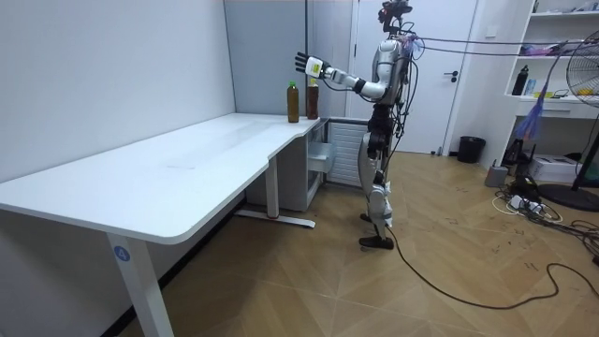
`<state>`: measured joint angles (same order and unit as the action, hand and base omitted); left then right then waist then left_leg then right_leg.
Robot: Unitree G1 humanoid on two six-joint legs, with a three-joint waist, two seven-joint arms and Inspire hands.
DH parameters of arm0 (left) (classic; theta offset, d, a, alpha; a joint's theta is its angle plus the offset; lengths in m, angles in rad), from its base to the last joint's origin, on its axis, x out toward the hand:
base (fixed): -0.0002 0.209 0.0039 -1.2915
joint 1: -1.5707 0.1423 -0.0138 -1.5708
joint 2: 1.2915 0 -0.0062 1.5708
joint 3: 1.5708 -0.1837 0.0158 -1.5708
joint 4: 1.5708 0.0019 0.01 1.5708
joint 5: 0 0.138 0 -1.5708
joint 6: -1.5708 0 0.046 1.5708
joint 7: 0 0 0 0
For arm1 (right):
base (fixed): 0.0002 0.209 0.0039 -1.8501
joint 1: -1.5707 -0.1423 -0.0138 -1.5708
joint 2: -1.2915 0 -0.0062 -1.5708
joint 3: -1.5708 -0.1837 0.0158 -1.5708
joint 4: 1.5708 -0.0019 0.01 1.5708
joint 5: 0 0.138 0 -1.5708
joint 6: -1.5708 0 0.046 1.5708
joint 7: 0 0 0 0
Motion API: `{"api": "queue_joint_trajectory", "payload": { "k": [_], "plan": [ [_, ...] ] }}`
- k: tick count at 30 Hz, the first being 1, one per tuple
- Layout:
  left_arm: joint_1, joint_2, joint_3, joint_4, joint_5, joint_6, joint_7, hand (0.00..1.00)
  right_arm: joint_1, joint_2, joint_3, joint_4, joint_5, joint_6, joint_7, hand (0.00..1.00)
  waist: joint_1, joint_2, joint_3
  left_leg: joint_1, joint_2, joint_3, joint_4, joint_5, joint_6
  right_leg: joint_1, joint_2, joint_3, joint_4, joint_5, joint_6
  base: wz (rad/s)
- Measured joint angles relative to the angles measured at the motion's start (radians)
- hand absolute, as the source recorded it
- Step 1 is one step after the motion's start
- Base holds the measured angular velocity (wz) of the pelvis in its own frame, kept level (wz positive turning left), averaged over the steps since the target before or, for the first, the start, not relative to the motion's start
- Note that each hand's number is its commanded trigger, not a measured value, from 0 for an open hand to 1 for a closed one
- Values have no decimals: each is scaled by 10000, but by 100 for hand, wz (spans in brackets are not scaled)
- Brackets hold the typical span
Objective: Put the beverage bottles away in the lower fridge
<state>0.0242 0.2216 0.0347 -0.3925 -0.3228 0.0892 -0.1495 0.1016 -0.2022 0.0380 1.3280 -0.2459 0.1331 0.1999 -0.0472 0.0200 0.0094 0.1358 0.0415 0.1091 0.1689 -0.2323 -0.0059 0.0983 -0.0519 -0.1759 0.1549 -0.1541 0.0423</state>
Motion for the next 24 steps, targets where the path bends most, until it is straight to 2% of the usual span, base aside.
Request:
{"api": "queue_joint_trajectory", "payload": {
  "k": [3, 5, 9, 17, 24],
  "plan": [
    [215, 0, -15, 118, 0, 55, -62, 0, 3, 2, -1, -58, 1, 2, 18, 0, -7, -36, -2, -28, 0, 13, 8, 0, 0, -31, 3, 27, -6, 0, 0, -1],
    [253, 2, -15, 209, 0, 213, -207, 0, 33, 2, -3, -86, -1, 22, 108, 0, 1, -60, -48, -52, -1, 5, 9, 0, 0, -51, 4, 27, -10, 0, 0, 0],
    [255, 5, -55, 387, 3, 235, -398, 0, 0, 0, -2, -97, -1, 137, 272, 0, 1, -113, -76, -52, -2, -2, 8, -1, 0, -51, 3, 32, 1, 0, 0, 0],
    [255, 9, -415, 1022, 1, 302, -419, 0, -26, 4, 1, -108, -1, 207, 330, 0, -61, 87, -62, -65, 0, -23, -9, -2, -1, -74, 7, 51, 42, 1, 0, 0],
    [255, 9, -431, 1393, 3, 365, -786, 0, -23, 6, -9, -127, 1, 207, 325, 0, -189, 130, -48, -92, 1, -26, -27, -5, -2, -108, 1, 4, 60, 0, 0, 1]
  ]
}}
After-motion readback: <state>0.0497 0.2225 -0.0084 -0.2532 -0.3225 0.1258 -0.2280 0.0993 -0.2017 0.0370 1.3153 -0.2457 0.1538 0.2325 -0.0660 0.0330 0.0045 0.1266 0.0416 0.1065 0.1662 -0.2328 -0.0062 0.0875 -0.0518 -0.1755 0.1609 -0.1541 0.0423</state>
